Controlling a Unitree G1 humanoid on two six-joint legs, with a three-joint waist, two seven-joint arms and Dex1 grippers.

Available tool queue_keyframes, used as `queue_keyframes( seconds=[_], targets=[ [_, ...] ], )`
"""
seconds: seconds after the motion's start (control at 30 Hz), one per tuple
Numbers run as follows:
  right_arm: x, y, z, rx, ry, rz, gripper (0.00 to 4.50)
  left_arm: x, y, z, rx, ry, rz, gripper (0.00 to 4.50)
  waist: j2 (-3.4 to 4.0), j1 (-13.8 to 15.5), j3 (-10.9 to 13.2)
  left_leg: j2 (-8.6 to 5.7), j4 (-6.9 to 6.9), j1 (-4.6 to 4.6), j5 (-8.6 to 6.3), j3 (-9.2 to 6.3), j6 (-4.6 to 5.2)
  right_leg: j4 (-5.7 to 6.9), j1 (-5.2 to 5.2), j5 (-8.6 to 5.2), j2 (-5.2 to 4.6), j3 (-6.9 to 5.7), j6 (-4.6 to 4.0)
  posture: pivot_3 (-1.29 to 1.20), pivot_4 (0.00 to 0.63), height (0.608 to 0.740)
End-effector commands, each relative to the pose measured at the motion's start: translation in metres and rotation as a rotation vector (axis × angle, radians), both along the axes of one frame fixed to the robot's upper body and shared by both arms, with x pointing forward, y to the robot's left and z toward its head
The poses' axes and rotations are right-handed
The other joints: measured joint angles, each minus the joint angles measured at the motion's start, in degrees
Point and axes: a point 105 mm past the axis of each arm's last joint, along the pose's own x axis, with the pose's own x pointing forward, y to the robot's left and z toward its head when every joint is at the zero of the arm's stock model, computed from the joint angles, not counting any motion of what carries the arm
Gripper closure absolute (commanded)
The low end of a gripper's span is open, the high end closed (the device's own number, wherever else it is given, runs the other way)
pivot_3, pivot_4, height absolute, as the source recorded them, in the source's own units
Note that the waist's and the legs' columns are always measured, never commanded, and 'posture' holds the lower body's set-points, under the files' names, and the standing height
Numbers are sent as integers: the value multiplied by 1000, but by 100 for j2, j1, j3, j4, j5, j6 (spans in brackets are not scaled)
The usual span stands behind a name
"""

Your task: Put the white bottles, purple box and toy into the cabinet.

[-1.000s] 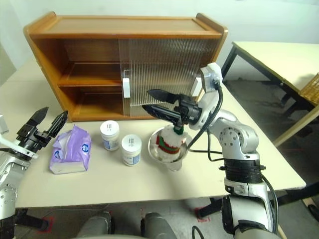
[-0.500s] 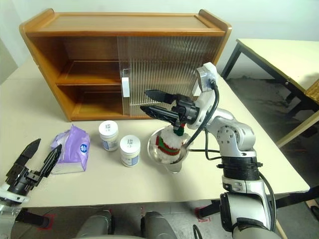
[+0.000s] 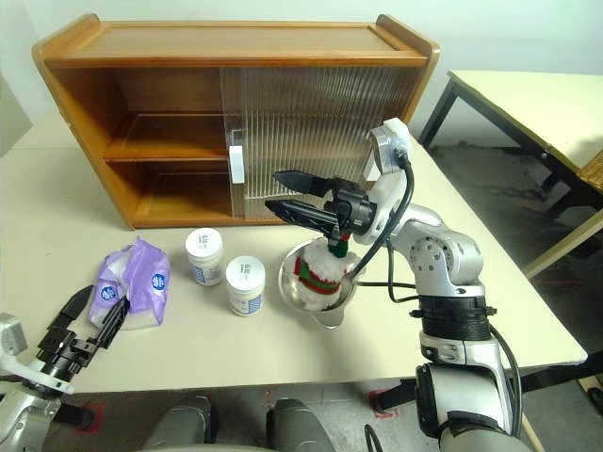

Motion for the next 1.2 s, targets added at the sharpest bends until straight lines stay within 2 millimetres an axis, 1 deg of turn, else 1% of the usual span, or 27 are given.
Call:
queue_keyframes(
  seconds=[0.03,0.27,0.3,0.37,0.47,0.63,0.67,0.73,0.97,1.03,1.1,1.17,1.2],
  targets=[
    [0,-1,5,-6,-13,-6,0,-6,-1,-18,-3,63,15,21,1,-1,0,0,0,0,0,0,0,0,0,-1,1,0,1,-5,58,740],
    [0,-1,5,-9,-16,-12,0,-6,1,-27,-3,88,28,21,2,-2,1,0,0,1,0,1,0,1,0,-1,2,0,1,-8,60,740],
    [0,-1,5,-9,-17,-13,0,-6,1,-28,-5,91,30,206,2,-2,1,0,0,1,0,1,1,1,1,-1,2,0,1,-8,60,740],
    [0,-1,6,-9,-20,-14,0,-7,2,-28,-7,93,33,690,3,-2,2,0,1,2,1,1,1,1,2,0,3,0,0,-9,61,740],
    [0,-1,6,-10,-20,-16,0,-6,4,-29,-11,94,38,1641,4,-2,2,0,1,4,1,1,1,2,3,0,3,0,0,-9,61,740],
    [0,-2,5,-10,-20,-19,0,-1,1,-24,-6,74,22,3449,5,-2,3,0,1,4,1,1,1,3,3,0,4,0,0,-11,61,740],
    [0,-2,5,-9,-20,-20,0,0,0,-22,-5,69,19,3750,5,-2,3,0,1,4,1,2,1,3,3,0,5,0,0,-11,61,740],
    [1,-1,4,-8,-21,-21,0,5,-1,-15,-6,43,10,4476,5,-3,3,-1,2,3,1,2,1,2,4,0,5,0,0,-13,57,740],
    [2,-1,4,-6,-21,-21,0,26,-5,16,-19,-55,-14,4476,2,-2,5,0,6,4,4,4,5,3,8,10,11,-1,-8,-10,54,740],
    [2,-1,3,-6,-21,-21,0,30,-6,22,-21,-70,-17,4476,0,-2,5,-1,10,5,4,7,5,2,10,12,20,-1,-5,-8,53,740],
    [2,0,4,-5,-22,-19,0,43,-10,48,-37,-141,-34,4476,-2,-1,7,0,11,9,5,9,5,2,15,12,23,-1,-3,-7,51,740],
    [2,0,4,-4,-23,-18,0,49,-11,60,-45,-167,-42,4476,-10,15,11,-2,13,8,10,10,8,2,17,16,31,-4,0,-6,50,740],
    [2,1,4,-4,-23,-17,0,57,-13,76,-61,-205,-40,4476,-10,16,11,-2,18,9,12,10,7,1,21,23,40,-5,-2,-6,50,740]
  ],
)
